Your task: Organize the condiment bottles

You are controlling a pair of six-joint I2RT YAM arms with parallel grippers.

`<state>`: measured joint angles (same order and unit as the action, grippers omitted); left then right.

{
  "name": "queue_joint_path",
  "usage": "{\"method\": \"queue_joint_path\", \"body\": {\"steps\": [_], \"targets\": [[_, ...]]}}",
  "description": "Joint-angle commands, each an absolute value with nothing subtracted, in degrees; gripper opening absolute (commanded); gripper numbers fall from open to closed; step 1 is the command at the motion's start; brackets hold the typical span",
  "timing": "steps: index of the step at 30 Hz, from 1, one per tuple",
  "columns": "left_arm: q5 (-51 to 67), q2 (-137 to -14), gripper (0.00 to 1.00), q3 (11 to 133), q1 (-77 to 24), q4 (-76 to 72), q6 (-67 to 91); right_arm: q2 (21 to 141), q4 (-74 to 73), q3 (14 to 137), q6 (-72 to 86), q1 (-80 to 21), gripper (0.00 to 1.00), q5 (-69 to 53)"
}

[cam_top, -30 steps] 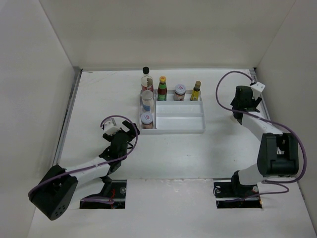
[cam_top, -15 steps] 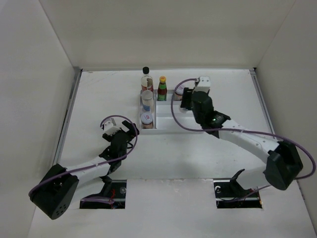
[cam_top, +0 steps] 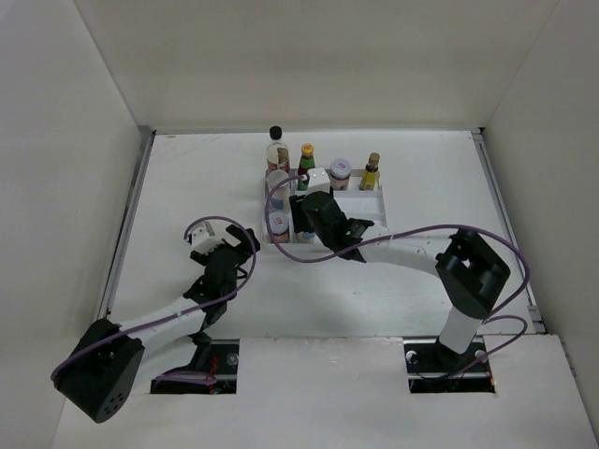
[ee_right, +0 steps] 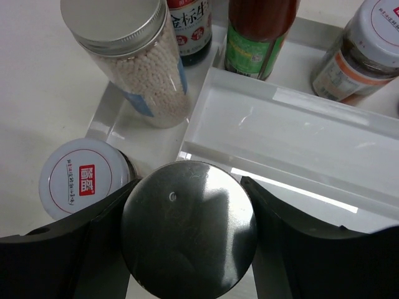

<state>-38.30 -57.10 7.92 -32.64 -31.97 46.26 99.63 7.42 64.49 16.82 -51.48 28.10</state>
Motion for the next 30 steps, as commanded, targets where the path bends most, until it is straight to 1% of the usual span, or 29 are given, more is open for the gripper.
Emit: {"method": "queue_joint_path", "body": {"steps": [1,4,5,8,10,15,19,21,23,25,27,30], "targets": [[-37.71,-55.9,1.0,8.44,-32.12,-34.1,46.49,100.02,13.45,68.91,17.31,-53.04,0.52,28.91],[-37.79,-55.63,1.0,8.26,-31.51,-34.1,46.49,99.15,13.36,68.47,17.31,-53.66,0.78,30.58],[-37.44,-55.98,1.0,8.35,-31.16,-34.01,46.49,98.1,13.27,68.12,17.23,-53.66,0.84,31.02],[-35.43,-56.34,1.0,8.88,-30.11,-33.4,46.58,92.31,12.75,65.4,17.49,-53.66,0.95,32.08],[-34.46,-56.86,1.0,9.05,-28.79,-33.4,46.84,87.74,12.48,62.51,17.84,-52.87,1.0,32.6],[-32.7,-57.92,1.0,9.75,-25.8,-29.63,48.86,73.68,13.36,50.04,20.03,-45.59,1.0,36.03],[-32.17,-60.46,1.0,12.21,-24.48,-24.18,49.66,62.52,18.18,37.3,25.65,-34.53,1.0,37.09],[-30.68,-60.91,1.0,14.14,-24.13,-20.41,49.66,59.26,21.16,31.67,28.9,-28.9,1.0,35.96],[-29.54,-61.08,1.0,16.77,-24.04,-15.58,49.66,57.14,24.07,26.13,32.15,-23.27,1.0,32.97],[-29.53,-61.0,1.0,18.71,-24.21,-11.62,49.57,56.51,25.39,22.95,37.06,-19.74,1.0,30.42],[-28.83,-61.17,1.0,20.29,-23.86,-8.54,49.48,57.39,26.28,22.15,40.16,-18.24,1.0,27.96],[-26.55,-60.56,1.0,21.36,-21.85,-5.46,49.39,58.97,26.54,22.59,40.17,-18.06,1.0,25.93]]}}
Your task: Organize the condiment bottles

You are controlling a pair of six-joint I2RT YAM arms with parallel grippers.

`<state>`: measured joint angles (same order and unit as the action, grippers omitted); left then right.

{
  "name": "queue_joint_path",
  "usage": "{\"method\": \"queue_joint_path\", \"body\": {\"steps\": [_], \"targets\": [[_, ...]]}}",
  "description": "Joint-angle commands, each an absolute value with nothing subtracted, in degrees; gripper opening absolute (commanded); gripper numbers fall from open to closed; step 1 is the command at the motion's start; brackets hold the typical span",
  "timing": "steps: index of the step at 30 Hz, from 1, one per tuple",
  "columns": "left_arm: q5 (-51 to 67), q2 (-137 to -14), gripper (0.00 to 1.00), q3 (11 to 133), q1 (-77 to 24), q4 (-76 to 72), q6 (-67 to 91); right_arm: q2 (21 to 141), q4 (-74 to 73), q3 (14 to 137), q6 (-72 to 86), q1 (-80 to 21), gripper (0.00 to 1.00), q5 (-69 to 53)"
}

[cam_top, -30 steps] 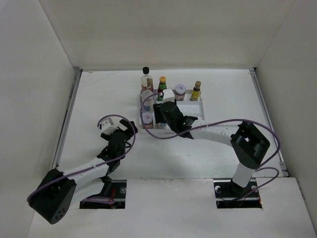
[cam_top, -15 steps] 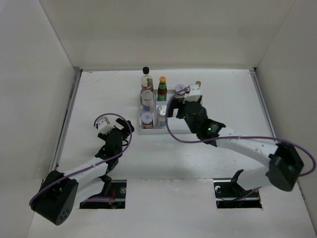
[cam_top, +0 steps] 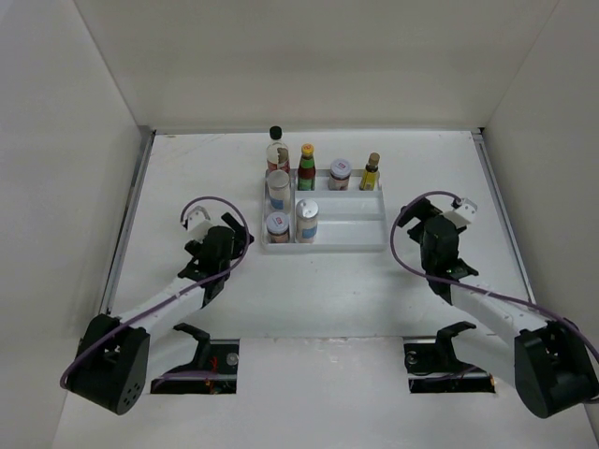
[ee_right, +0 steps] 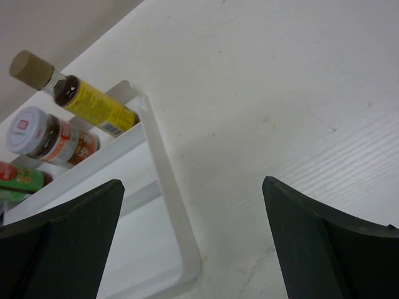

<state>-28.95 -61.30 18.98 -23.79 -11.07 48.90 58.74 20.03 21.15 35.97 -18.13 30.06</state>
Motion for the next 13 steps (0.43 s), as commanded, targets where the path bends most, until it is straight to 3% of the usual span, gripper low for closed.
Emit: {"method": "queue_joint_path", "body": {"steps": [1,13], "targets": [[-25.76,-59.95,1.0,21.18,-20.88,-4.84,49.48,59.32,26.72,22.59,40.34,-18.06,1.0,26.1],[-18.54,-59.32,1.0,24.07,-16.83,-1.32,49.13,58.36,27.16,22.85,39.9,-19.99,1.0,25.84]]}}
